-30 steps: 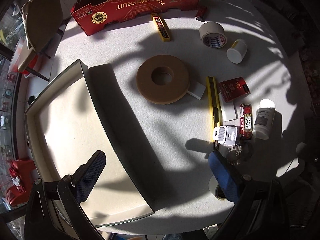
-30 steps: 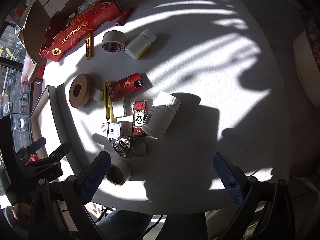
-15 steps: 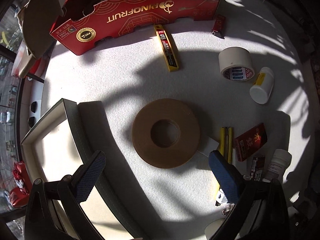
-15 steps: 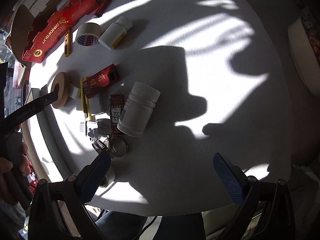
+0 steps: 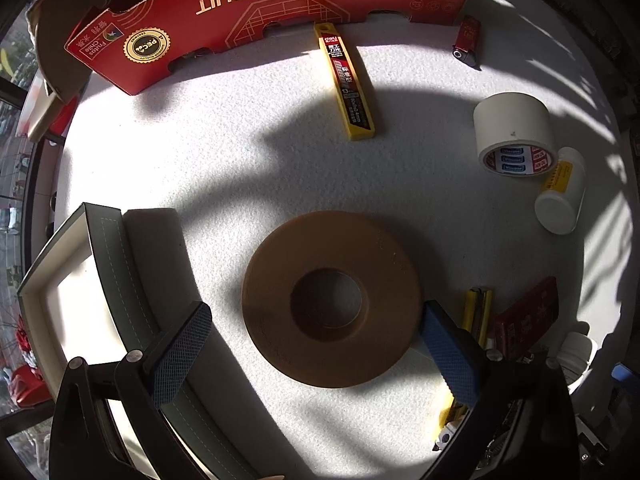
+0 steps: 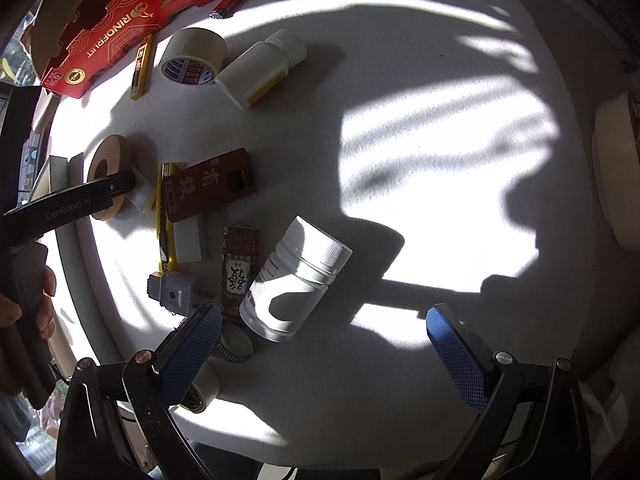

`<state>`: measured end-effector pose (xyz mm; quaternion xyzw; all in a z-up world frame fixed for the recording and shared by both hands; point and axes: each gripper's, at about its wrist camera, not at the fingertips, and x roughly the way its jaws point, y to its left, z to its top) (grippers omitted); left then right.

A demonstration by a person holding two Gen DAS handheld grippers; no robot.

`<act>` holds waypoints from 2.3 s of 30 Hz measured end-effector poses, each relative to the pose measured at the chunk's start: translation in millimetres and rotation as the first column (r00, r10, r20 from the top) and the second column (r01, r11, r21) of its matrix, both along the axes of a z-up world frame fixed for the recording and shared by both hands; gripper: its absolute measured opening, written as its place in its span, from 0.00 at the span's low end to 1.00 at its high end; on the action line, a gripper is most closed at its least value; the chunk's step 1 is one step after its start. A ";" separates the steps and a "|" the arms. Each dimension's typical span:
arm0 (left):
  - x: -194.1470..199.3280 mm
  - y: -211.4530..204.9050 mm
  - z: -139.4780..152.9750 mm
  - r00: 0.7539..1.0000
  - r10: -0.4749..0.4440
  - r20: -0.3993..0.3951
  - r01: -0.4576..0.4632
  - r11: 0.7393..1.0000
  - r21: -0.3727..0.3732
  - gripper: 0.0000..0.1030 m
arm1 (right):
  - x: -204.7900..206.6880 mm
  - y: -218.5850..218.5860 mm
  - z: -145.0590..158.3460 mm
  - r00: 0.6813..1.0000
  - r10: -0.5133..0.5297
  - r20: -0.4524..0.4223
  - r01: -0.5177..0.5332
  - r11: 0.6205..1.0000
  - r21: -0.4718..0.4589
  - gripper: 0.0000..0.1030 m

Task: Organize rigid objects
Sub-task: 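Grasp brown tape roll with left tool while right tool grasps white pill bottle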

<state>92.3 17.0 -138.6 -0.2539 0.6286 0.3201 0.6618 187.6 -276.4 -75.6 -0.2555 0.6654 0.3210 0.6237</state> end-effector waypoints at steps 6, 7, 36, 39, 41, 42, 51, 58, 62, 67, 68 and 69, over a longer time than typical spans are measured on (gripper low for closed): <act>1.7 6.4 -6.6 0.999 0.016 0.044 -0.015 0.999 -0.032 1.00 | 11.7 6.7 -22.4 0.994 -0.088 -0.063 0.086 0.996 -0.034 1.00; 0.5 8.8 -9.3 0.998 0.033 0.054 -0.030 0.998 -0.054 1.00 | 13.4 7.9 -27.2 0.992 -0.106 -0.070 0.103 0.994 -0.043 1.00; 2.3 -20.5 -11.0 1.000 0.012 0.014 -0.011 0.999 -0.038 0.97 | -23.6 55.4 -40.5 0.788 0.616 0.003 -0.616 0.788 0.002 0.75; 3.7 -24.6 -4.1 1.000 -0.016 0.018 0.017 0.999 -0.029 0.89 | -23.9 55.6 -41.8 0.802 0.597 0.005 -0.597 0.802 -0.022 0.75; 2.1 -25.9 -1.2 1.000 -0.023 0.018 0.023 0.999 -0.031 0.86 | -22.4 49.2 -43.2 0.819 0.574 0.013 -0.573 0.819 -0.029 0.75; 0.9 -26.3 -0.2 1.000 -0.021 0.015 0.021 0.999 -0.035 0.86 | -16.3 39.9 -43.6 0.827 0.562 0.020 -0.561 0.827 -0.032 0.75; -14.5 -39.1 17.6 0.999 -0.027 0.023 0.027 1.000 -0.009 0.86 | -19.9 0.9 -25.3 0.891 0.453 0.028 -0.454 0.891 0.008 0.75; -23.1 -61.1 31.7 0.998 -0.048 0.044 0.048 0.999 -0.006 0.86 | -28.8 -26.2 -17.5 0.928 0.372 0.022 -0.372 0.928 0.003 0.75; -30.7 -76.5 38.8 0.997 -0.061 0.051 0.061 0.998 -0.010 0.86 | -41.1 -24.7 -14.6 0.945 0.327 0.008 -0.327 0.945 0.002 0.75; -28.4 -93.9 40.8 0.995 -0.081 0.060 0.081 0.997 -0.010 0.86 | -45.6 -27.0 -7.0 0.961 0.275 -0.003 -0.275 0.961 0.009 0.75; -29.2 -96.6 42.5 0.994 -0.084 0.063 0.084 0.996 -0.012 0.86 | -46.3 -29.6 -6.2 0.964 0.266 -0.005 -0.266 0.964 0.011 0.76; -29.5 -99.3 44.4 0.994 -0.087 0.066 0.088 0.996 -0.013 0.86 | -45.4 -30.1 -6.9 0.966 0.258 -0.006 -0.258 0.966 0.012 0.75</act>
